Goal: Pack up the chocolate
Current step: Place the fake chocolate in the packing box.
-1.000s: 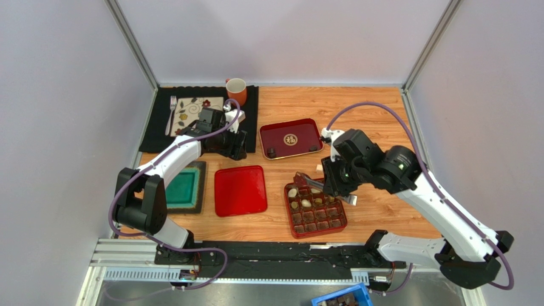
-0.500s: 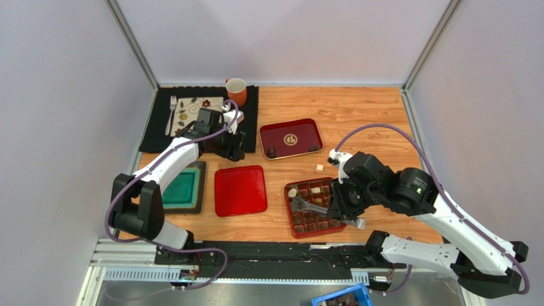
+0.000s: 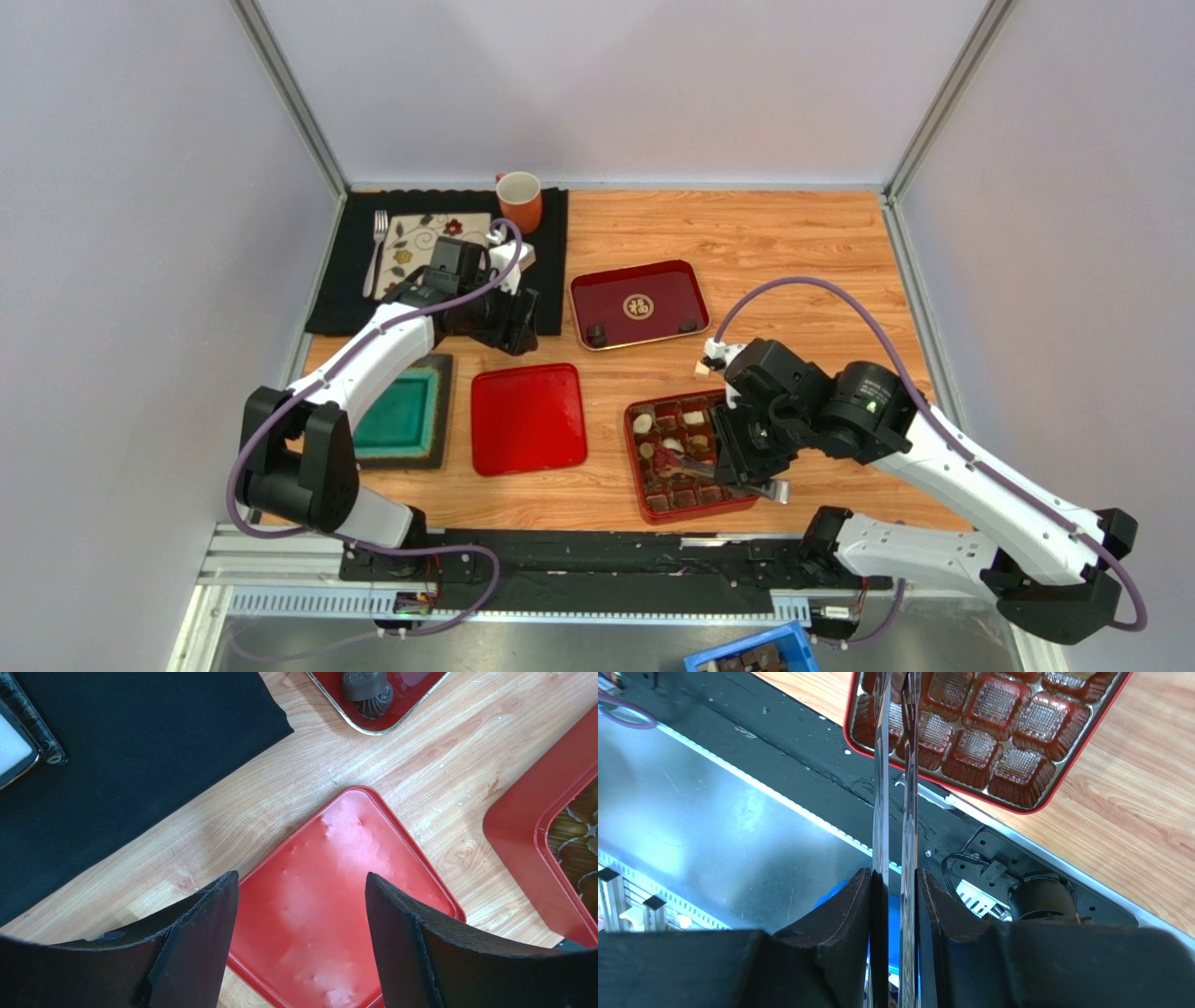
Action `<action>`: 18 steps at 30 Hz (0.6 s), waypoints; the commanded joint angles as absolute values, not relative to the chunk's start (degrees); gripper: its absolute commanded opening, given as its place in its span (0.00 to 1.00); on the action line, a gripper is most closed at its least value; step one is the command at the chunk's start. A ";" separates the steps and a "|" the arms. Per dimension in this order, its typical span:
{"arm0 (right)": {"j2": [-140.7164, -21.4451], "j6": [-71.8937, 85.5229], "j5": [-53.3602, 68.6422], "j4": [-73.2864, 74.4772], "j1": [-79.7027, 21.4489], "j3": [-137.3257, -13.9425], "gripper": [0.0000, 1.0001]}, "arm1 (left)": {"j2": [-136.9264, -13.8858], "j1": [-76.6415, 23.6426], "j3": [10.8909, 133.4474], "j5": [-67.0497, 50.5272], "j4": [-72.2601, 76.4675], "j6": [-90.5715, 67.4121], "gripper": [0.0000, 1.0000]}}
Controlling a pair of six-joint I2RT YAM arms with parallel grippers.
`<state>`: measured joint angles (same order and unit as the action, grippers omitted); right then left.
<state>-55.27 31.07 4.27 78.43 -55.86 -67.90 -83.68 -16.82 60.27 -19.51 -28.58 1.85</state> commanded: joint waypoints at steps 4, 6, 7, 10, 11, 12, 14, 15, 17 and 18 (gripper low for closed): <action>-56.68 31.64 3.78 91.76 -56.25 -67.67 0.33 | -81.12 -16.52 61.00 -22.58 -28.48 1.85 0.75; -57.13 31.73 3.69 91.32 -56.25 -68.20 0.39 | -80.95 -16.52 61.00 -23.20 -28.56 1.76 0.75; -57.13 32.16 3.60 90.62 -56.25 -68.29 0.40 | -80.86 -16.52 61.08 -24.07 -28.48 1.67 0.75; -57.39 32.78 4.04 89.48 -56.25 -68.38 0.45 | -80.95 -17.57 61.17 -25.57 -28.48 1.49 0.75; -57.65 33.04 3.78 89.39 -56.25 -68.73 0.46 | -80.95 -18.27 61.43 -25.40 -28.56 1.84 0.76; -57.74 33.31 3.00 89.38 -56.25 -69.86 0.46 | -81.03 -19.93 61.44 -25.14 -28.39 2.02 0.76; -58.01 34.10 1.76 89.38 -56.25 -71.53 0.46 | -81.04 -21.79 61.52 -24.70 -27.86 2.19 0.76; -58.18 34.10 0.63 89.38 -56.25 -73.81 0.46 | -81.21 -23.54 61.52 -24.70 -27.77 2.11 0.76; -58.36 34.97 -1.74 89.73 -56.25 -76.19 0.45 | -81.39 -25.39 61.52 -24.87 -26.72 1.93 0.76; -58.45 35.24 -3.85 89.82 -56.16 -77.59 0.43 | -81.65 -27.05 61.52 -24.87 -26.28 1.76 0.76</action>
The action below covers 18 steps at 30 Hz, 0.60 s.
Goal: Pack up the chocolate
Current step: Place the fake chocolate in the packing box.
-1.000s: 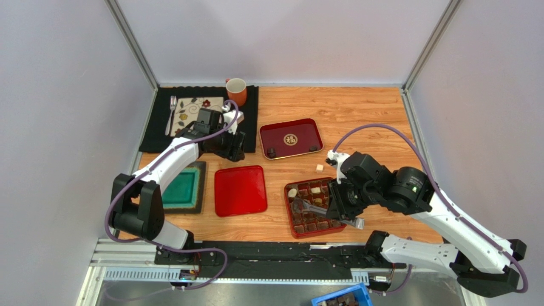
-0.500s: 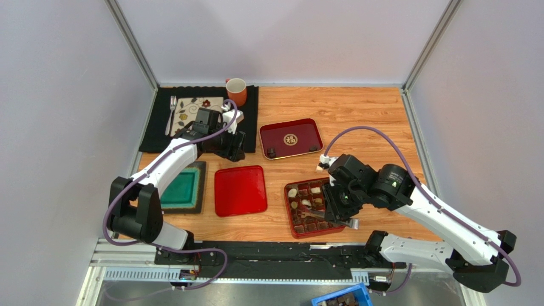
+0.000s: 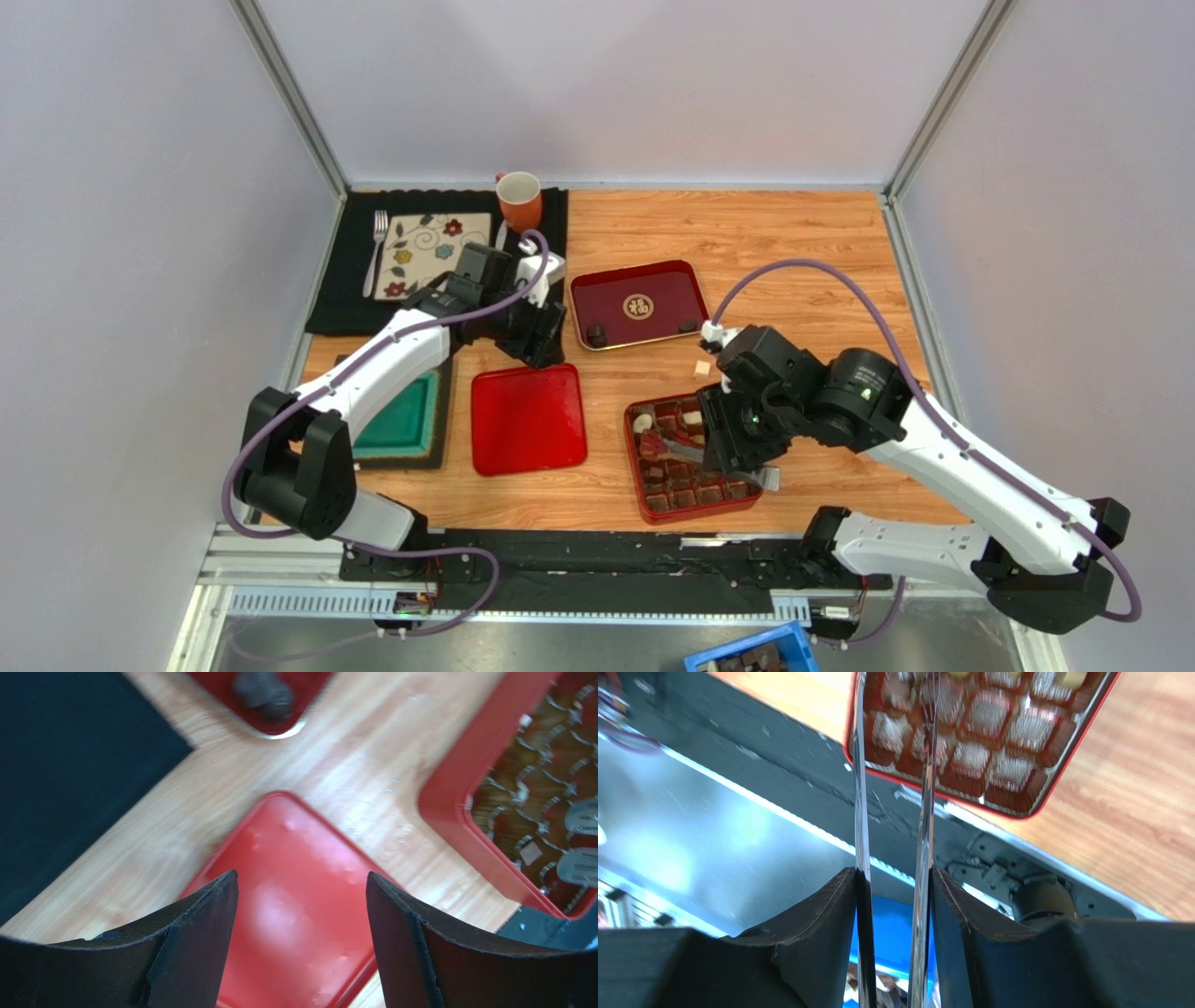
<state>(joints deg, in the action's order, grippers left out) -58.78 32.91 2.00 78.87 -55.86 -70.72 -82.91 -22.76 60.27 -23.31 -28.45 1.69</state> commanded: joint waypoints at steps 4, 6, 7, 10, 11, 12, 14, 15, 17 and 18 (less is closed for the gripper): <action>-58.71 36.65 -10.97 90.09 -56.08 -84.53 0.44 | -82.88 -30.76 61.87 -25.31 -24.79 1.14 0.76; -59.58 36.65 -14.91 91.05 -54.85 -86.65 0.44 | -83.93 -32.16 61.79 -25.66 -24.00 0.35 0.76; -60.81 36.56 -15.81 92.10 -54.23 -88.57 0.45 | -84.20 -32.69 61.87 -25.84 -23.30 -0.95 0.76; -62.66 36.30 -18.36 92.99 -51.42 -90.35 0.45 | -84.90 -34.89 61.44 -24.88 -21.63 -2.11 0.76; -63.10 36.21 -18.80 93.08 -49.68 -91.13 0.44 | -85.16 -35.41 61.52 -24.53 -21.36 -2.63 0.76; -63.37 36.21 -19.59 93.16 -48.70 -91.40 0.44 | -85.86 -36.20 61.52 -24.26 -21.01 -3.07 0.76; -63.81 35.60 -19.95 92.90 -45.72 -92.19 0.44 | -86.74 -36.82 61.87 -23.91 -20.13 -4.65 0.75; -63.81 35.33 -20.30 92.73 -44.75 -92.37 0.44 | -87.44 -37.70 62.05 -23.47 -19.95 -5.01 0.75; -63.72 33.84 -19.52 90.97 -42.03 -92.46 0.44 | -88.15 -38.75 62.23 -21.72 -19.07 -5.88 0.76; -63.72 33.49 -18.55 90.36 -41.40 -92.20 0.43 | -88.94 -40.15 62.40 -21.36 -18.90 -5.98 0.76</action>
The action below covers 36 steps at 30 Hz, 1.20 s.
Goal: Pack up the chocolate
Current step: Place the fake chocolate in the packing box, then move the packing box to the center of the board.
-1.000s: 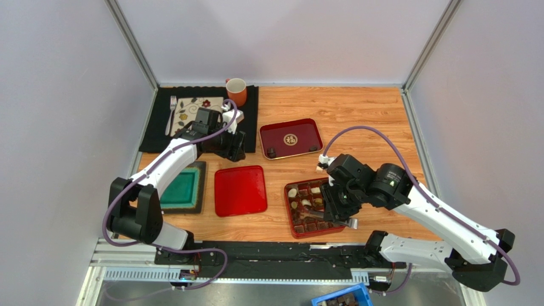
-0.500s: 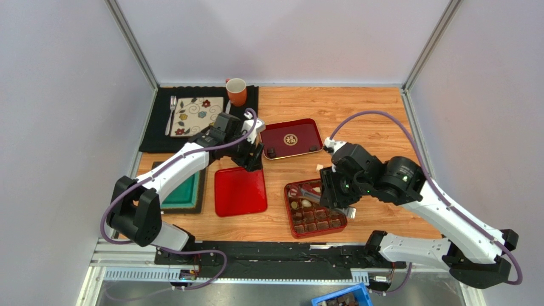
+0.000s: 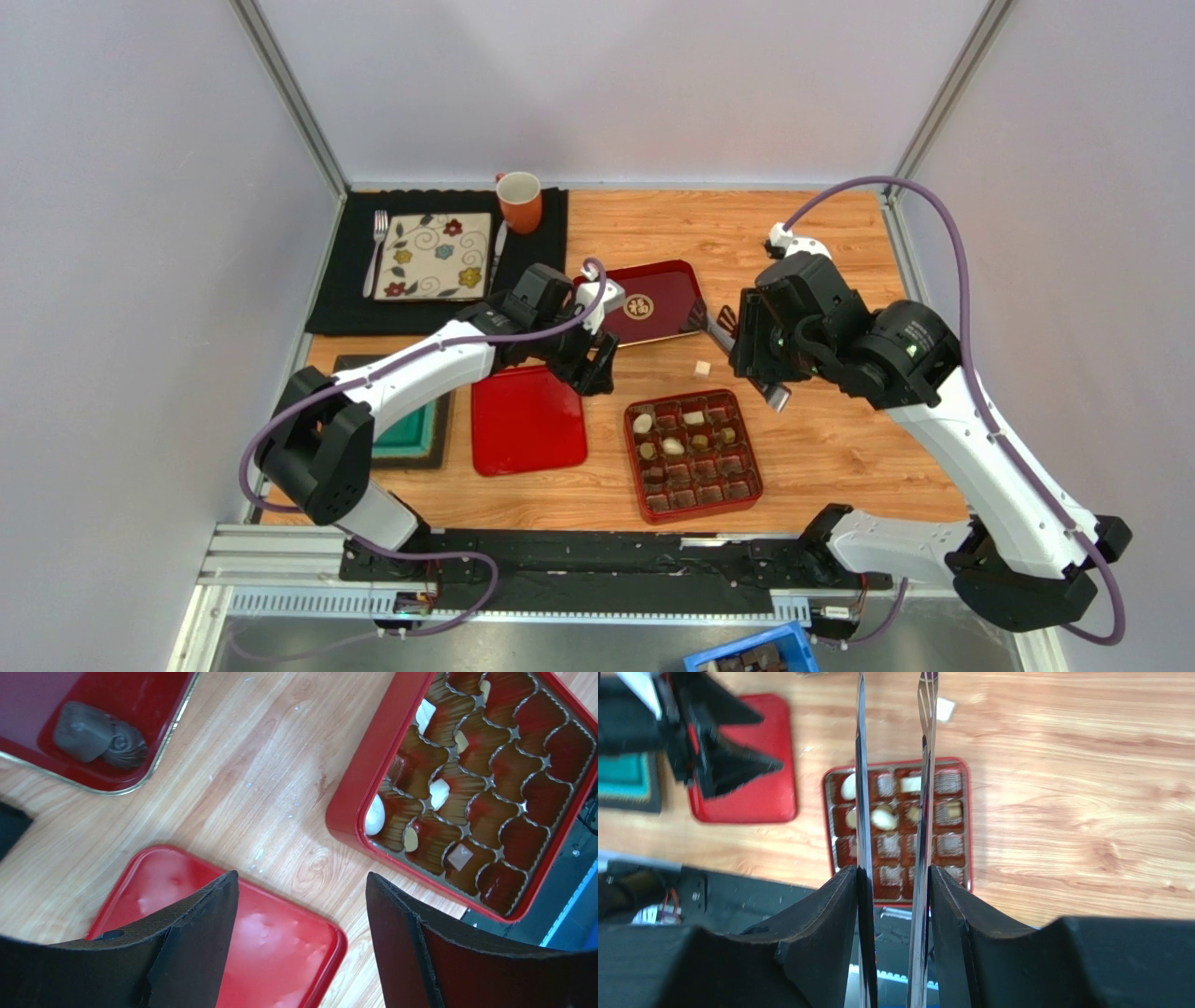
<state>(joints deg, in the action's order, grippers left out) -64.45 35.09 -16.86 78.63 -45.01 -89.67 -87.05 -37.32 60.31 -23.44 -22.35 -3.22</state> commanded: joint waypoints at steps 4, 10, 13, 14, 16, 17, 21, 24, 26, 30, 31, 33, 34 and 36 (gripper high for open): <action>-64.60 32.70 -17.93 88.86 -40.43 -92.11 0.43 | -90.79 -43.85 61.62 -17.16 -16.89 -5.98 0.76; -65.30 32.17 -17.49 87.98 -39.47 -91.32 0.43 | -93.43 -46.75 60.12 -15.47 -14.15 -6.42 0.76; -65.22 31.91 -16.79 87.45 -39.03 -90.79 0.43 | -95.09 -48.25 60.73 -13.98 -13.54 -5.72 0.76; -65.13 31.90 -16.61 87.28 -39.02 -90.79 0.43 | -96.14 -48.95 61.08 -13.45 -13.54 -5.36 0.76; -65.13 31.90 -16.44 87.01 -38.93 -90.62 0.43 | -97.38 -49.48 62.39 -11.17 -14.23 -3.70 0.76; -65.04 31.90 -16.09 86.92 -38.85 -90.62 0.43 | -98.60 -49.57 62.84 -10.38 -14.67 -3.34 0.76; -64.95 31.73 -15.91 86.31 -38.76 -90.18 0.43 | -100.37 -49.57 63.37 -4.85 -16.87 -0.80 0.76; -64.95 31.38 -15.21 85.61 -38.67 -89.74 0.43 | -99.23 -49.40 61.09 -0.64 -16.09 1.30 0.76; -65.21 31.20 -14.68 85.08 -38.67 -89.30 0.43 | -97.40 -48.87 59.95 -0.09 -15.30 2.63 0.76; -66.00 30.41 -14.33 83.59 -38.67 -88.68 0.43 | -94.84 -46.85 58.10 -0.09 -16.26 4.21 0.76; -66.18 29.98 -14.24 83.32 -38.58 -88.77 0.42 | -93.96 -45.80 57.83 -0.09 -16.61 4.48 0.76; -67.14 29.53 -13.98 82.18 -38.58 -88.59 0.42 | -92.99 -44.83 56.52 -0.09 -16.79 5.53 0.76; -67.41 29.44 -13.71 81.66 -38.50 -88.33 0.42 | -91.94 -43.87 55.99 -0.09 -16.70 5.89 0.76; -68.11 29.09 -12.66 79.72 -38.41 -87.72 0.43 | -91.15 -43.24 55.02 -0.09 -16.44 7.11 0.76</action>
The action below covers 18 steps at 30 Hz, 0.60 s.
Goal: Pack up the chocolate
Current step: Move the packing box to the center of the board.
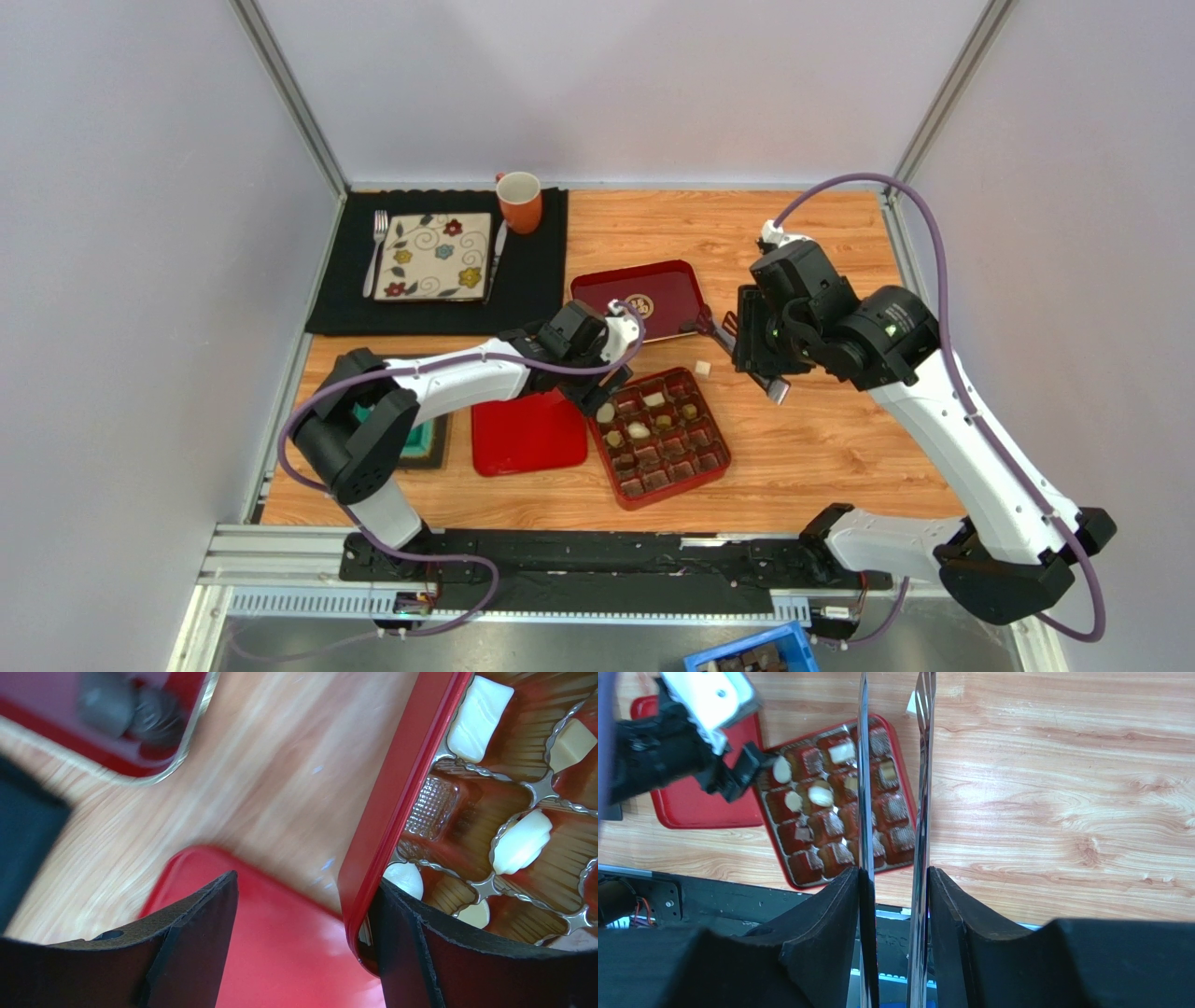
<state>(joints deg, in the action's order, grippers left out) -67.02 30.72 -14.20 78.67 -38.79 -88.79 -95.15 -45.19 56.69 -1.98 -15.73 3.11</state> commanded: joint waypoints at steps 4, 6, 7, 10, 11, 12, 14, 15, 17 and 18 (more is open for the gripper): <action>-69.17 28.74 -11.25 76.38 -38.32 -85.26 0.42 | -90.26 -41.75 55.46 1.76 -16.26 9.31 0.76; -69.69 28.39 -10.99 74.01 -38.32 -84.55 0.42 | -90.44 -41.40 56.51 1.58 -16.26 9.75 0.76; -70.57 28.30 -10.81 73.22 -38.23 -84.38 0.42 | -90.70 -41.05 56.95 1.41 -16.61 9.84 0.76; -73.11 27.51 -9.93 69.97 -38.23 -84.72 0.42 | -89.48 -40.96 58.01 0.44 -18.01 9.06 0.76; -73.91 27.34 -9.50 68.13 -38.23 -85.60 0.42 | -88.86 -40.96 58.09 -2.17 -18.89 8.70 0.76; -74.53 26.99 -9.23 67.33 -38.06 -85.95 0.42 | -88.16 -40.96 58.70 -3.33 -19.77 7.66 0.77; -77.33 26.02 -8.79 65.58 -37.71 -88.14 0.45 | -85.88 -40.96 59.58 -6.66 -22.83 6.60 0.82; -78.39 25.67 -8.70 65.13 -37.62 -89.02 0.46 | -85.00 -40.96 60.63 -7.46 -23.81 5.63 0.85; -81.37 24.70 -7.74 63.38 -37.44 -90.61 0.47 | -82.01 -40.87 61.43 -8.87 -26.00 5.10 0.91; -82.26 24.44 -7.39 62.85 -37.53 -91.83 0.47 | -81.22 -40.61 63.26 -9.49 -27.06 4.31 0.93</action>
